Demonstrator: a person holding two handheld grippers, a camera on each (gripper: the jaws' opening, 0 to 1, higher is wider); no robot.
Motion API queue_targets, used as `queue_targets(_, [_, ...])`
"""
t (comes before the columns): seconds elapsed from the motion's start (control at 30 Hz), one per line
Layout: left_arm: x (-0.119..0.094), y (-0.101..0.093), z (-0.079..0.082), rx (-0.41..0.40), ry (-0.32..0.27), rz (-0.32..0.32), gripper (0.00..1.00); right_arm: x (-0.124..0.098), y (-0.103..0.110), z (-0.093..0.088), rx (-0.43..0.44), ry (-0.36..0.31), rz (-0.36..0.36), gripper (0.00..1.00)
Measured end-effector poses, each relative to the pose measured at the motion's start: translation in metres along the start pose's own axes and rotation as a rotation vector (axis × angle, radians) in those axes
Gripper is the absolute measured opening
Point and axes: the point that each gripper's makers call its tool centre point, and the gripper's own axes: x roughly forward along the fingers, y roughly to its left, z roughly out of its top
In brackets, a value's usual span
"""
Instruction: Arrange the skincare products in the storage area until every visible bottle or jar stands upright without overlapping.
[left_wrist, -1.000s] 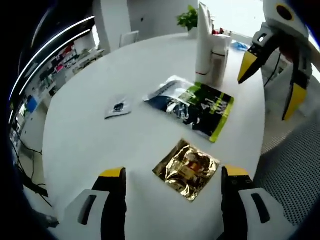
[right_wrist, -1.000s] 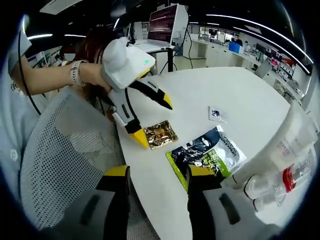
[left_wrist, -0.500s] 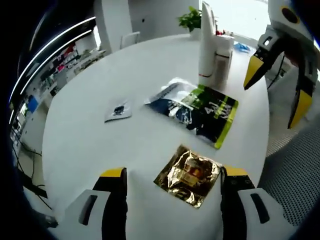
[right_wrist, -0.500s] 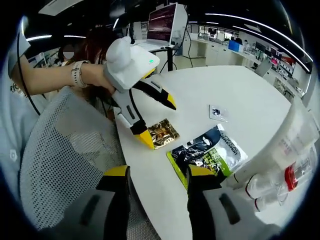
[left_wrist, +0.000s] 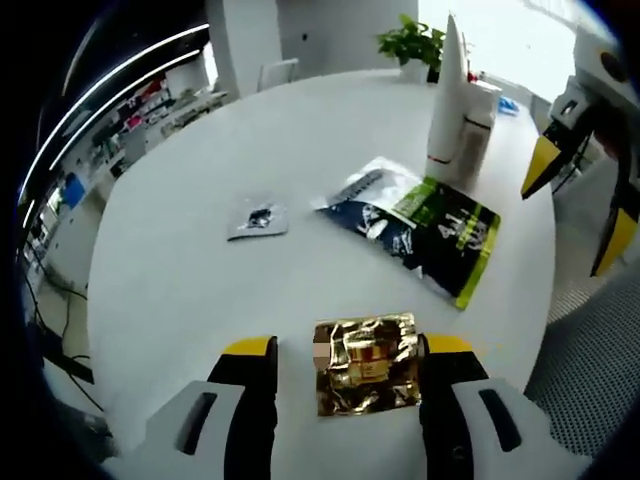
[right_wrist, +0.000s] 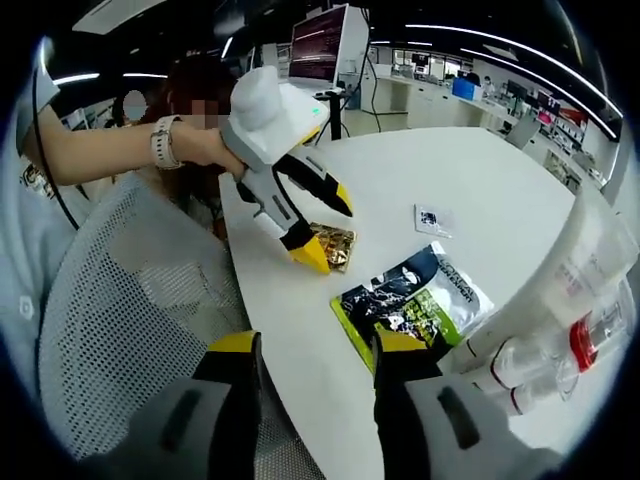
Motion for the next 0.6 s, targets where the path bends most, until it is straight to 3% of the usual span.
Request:
queue_targets(0.23, [-0.006,0.000,-0.009,-0.059,0.030,0.003,0.43,0.002,0.002,0.001,-0.004,0.000,0.007,0.44])
queue_targets(0.6, [-0.009,0.010,-0.013,-0.098,0.037,0.031,0.37,0.004,0.006,-0.001,-0.009,0.011,0.020,0.44])
